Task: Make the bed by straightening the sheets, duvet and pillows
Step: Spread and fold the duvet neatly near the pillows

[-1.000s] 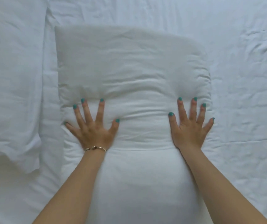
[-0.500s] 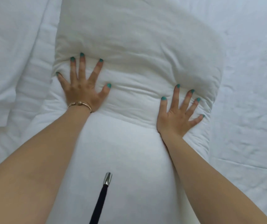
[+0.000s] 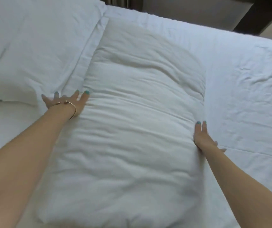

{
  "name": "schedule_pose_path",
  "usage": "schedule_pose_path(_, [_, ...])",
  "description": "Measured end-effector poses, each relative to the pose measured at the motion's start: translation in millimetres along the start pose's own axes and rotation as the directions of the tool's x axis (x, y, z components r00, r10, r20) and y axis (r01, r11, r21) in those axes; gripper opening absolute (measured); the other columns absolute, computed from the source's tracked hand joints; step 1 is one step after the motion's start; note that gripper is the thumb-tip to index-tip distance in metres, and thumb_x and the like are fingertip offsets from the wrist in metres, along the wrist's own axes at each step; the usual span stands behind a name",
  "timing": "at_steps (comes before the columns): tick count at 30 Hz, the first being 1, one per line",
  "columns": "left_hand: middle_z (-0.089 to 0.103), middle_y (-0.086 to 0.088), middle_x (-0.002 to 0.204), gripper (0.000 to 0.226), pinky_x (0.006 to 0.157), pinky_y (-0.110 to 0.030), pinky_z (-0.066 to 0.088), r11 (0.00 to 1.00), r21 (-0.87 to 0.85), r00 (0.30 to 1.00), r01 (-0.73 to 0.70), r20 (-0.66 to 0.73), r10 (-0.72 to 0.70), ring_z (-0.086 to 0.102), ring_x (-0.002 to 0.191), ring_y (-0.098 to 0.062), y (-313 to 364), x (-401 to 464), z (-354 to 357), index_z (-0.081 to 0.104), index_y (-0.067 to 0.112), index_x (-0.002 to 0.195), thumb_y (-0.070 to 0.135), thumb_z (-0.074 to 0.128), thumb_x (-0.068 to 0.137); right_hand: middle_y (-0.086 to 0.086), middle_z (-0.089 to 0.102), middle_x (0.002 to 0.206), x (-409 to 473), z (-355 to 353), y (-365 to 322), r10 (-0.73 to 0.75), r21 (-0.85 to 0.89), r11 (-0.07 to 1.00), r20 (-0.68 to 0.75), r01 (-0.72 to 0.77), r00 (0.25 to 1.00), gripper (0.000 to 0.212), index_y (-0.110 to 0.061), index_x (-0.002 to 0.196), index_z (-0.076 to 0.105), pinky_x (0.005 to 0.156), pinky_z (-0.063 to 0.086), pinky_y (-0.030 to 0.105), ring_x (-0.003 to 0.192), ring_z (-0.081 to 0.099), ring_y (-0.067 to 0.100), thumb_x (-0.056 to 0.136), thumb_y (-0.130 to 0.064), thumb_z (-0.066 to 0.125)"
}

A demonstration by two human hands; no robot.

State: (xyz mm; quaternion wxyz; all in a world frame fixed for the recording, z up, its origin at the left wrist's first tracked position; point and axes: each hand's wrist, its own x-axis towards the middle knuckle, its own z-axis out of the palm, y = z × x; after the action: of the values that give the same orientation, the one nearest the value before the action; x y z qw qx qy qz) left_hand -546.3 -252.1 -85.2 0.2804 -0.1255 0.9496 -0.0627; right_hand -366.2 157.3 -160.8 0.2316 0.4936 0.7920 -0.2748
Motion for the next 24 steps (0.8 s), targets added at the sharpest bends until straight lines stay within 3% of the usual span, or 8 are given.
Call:
schedule_pose_path(2, [0.0,-0.008,0.162,0.059,0.114,-0.061,-0.004,0.994,0.007,0.965,-0.108,-0.238,0.106,-0.007,0.148,-0.03,14,-31,10,0.003,0.037,0.152,0.057,0.007,0.097,-0.012,0.0,0.163,-47,13,-14,-0.024,-0.041,0.999,-0.078,0.021,0.997,0.06,-0.039,0.154,0.003,0.115,-0.003,0.06,0.15,0.003,0.028,0.097,-0.056,0.015])
schedule_pose_path(3, [-0.001,-0.008,0.162,0.057,0.113,-0.063,-0.004,0.972,-0.03,0.918,-0.235,-0.336,0.212,-0.009,0.148,-0.029,32,-53,15,0.006,0.037,0.152,0.052,0.014,0.099,-0.012,-0.001,0.163,-71,20,-34,-0.132,-0.054,0.99,-0.091,0.128,0.987,0.057,-0.037,0.154,0.005,0.116,-0.002,0.06,0.15,0.001,0.026,0.1,-0.051,0.018])
schedule_pose_path(5, [-0.001,-0.002,0.162,0.055,0.107,-0.069,-0.007,0.879,-0.062,0.822,-0.472,-0.391,0.414,-0.01,0.148,-0.023,65,-96,31,0.009,0.044,0.149,0.056,0.019,0.097,-0.014,-0.003,0.163,-120,41,-79,-0.423,-0.139,0.9,-0.051,0.413,0.905,0.054,-0.045,0.152,0.008,0.114,-0.002,0.061,0.15,-0.003,0.021,0.1,-0.053,0.021])
schedule_pose_path(6, [-0.003,0.001,0.162,0.055,0.104,-0.073,-0.007,0.86,-0.047,0.811,-0.509,-0.362,0.46,-0.012,0.147,-0.023,73,-107,42,0.007,0.049,0.148,0.059,0.018,0.095,-0.015,-0.003,0.162,-139,54,-99,-0.545,-0.195,0.824,-0.017,0.532,0.838,0.052,-0.048,0.15,0.009,0.113,-0.004,0.061,0.15,-0.005,0.019,0.1,-0.054,0.021])
schedule_pose_path(9, [-0.017,0.005,0.16,0.062,0.099,-0.078,-0.004,0.921,-0.056,0.885,-0.386,-0.304,0.353,-0.02,0.145,-0.029,56,-100,73,-0.005,0.058,0.143,0.073,0.012,0.085,-0.017,-0.004,0.162,-170,83,-134,-0.683,-0.328,0.677,0.054,0.659,0.729,0.048,-0.053,0.148,0.011,0.113,-0.008,0.061,0.149,-0.012,0.019,0.101,-0.053,0.018])
schedule_pose_path(12, [-0.023,0.001,0.158,0.075,0.1,-0.077,0.0,0.932,-0.089,0.888,-0.352,-0.346,0.303,-0.021,0.145,-0.028,26,-76,95,-0.011,0.061,0.141,0.086,0.014,0.074,-0.019,-0.011,0.161,-165,103,-119,-0.729,-0.497,0.555,0.095,0.667,0.678,0.05,-0.06,0.145,-0.003,0.114,-0.012,0.058,0.148,-0.02,0.017,0.097,-0.063,0.012])
schedule_pose_path(18, [-0.009,-0.004,0.162,0.081,0.099,-0.079,0.002,0.899,-0.132,0.84,-0.418,-0.432,0.327,-0.009,0.148,-0.028,28,-57,131,0.007,0.055,0.146,0.086,0.026,0.073,-0.016,-0.019,0.16,-100,82,-25,-0.491,-0.449,0.806,-0.144,0.386,0.859,0.072,-0.064,0.135,-0.023,0.116,-0.007,0.058,0.148,-0.019,0.017,0.074,-0.087,0.007])
schedule_pose_path(24, [-0.003,-0.011,0.161,0.078,0.098,-0.08,0.004,0.892,-0.091,0.789,-0.443,-0.512,0.34,-0.005,0.148,-0.033,46,-31,164,0.006,0.049,0.149,0.081,0.024,0.08,-0.01,-0.01,0.162,-59,116,-7,-0.532,-0.345,0.829,-0.238,0.441,0.813,0.072,-0.056,0.144,-0.009,0.116,-0.009,0.055,0.149,-0.011,0.019,0.081,-0.081,0.015])
